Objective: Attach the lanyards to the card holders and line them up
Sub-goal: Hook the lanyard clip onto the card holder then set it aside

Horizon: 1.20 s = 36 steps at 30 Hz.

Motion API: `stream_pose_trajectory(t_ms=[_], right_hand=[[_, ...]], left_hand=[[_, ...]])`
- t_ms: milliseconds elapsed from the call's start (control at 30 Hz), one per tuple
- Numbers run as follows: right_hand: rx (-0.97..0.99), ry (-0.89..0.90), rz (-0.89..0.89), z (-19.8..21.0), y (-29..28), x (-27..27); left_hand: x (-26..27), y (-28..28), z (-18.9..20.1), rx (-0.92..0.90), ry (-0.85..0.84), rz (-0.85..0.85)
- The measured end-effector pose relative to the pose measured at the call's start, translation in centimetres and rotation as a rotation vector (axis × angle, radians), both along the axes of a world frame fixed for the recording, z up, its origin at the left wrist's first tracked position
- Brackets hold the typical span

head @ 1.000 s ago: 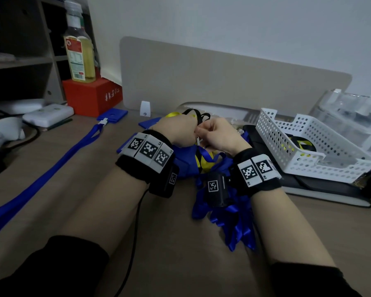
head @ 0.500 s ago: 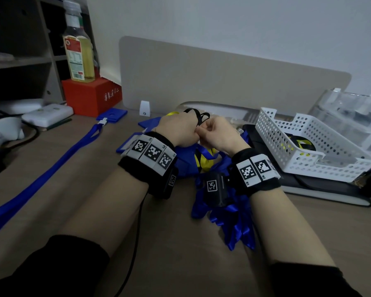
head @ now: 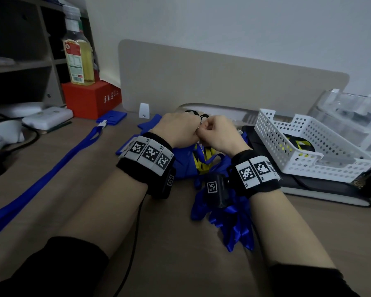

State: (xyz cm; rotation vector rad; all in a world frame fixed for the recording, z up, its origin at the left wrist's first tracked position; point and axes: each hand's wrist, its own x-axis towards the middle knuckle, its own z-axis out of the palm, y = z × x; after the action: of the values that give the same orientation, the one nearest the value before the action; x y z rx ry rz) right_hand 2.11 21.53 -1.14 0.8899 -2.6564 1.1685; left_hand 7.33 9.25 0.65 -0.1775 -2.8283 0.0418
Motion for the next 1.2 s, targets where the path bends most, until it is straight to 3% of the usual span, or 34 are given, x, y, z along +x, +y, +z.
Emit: stream_pose_trajectory(t_ms=[233,433,567,733,933,1200], right_hand=[[-0.026,0.022,-0.02,-0.1,0.1,-0.4],[-0.201,-0.013,-0.113,-0.5,0.5,-1.5],[-0.374,-0.064,0.031,-0.4,0.6,-1.2],[-0.404,0.009,0.234,-0.1,0.5,0.1],[-0.369,0.015,0.315,-0.1,0.4,0.0],[-0.402,0.01,0.345,-0.2,0.2,-0.3]], left_hand=[[0.2,0.4,0.1,-0.02,0.022,-0.001],[-0.5,-0.8,0.3,0.196,-0.095,0.066],[-0.8,-2.0,0.6,0.388,-0.06,0.158],[-0.9,-2.6,0.5,0.591,0.018,0.219],[-0.6,-2.3,0.8,0.67,0.079,0.199],[-0.4,-2.1,1.0,0.618,0.133,0.19]])
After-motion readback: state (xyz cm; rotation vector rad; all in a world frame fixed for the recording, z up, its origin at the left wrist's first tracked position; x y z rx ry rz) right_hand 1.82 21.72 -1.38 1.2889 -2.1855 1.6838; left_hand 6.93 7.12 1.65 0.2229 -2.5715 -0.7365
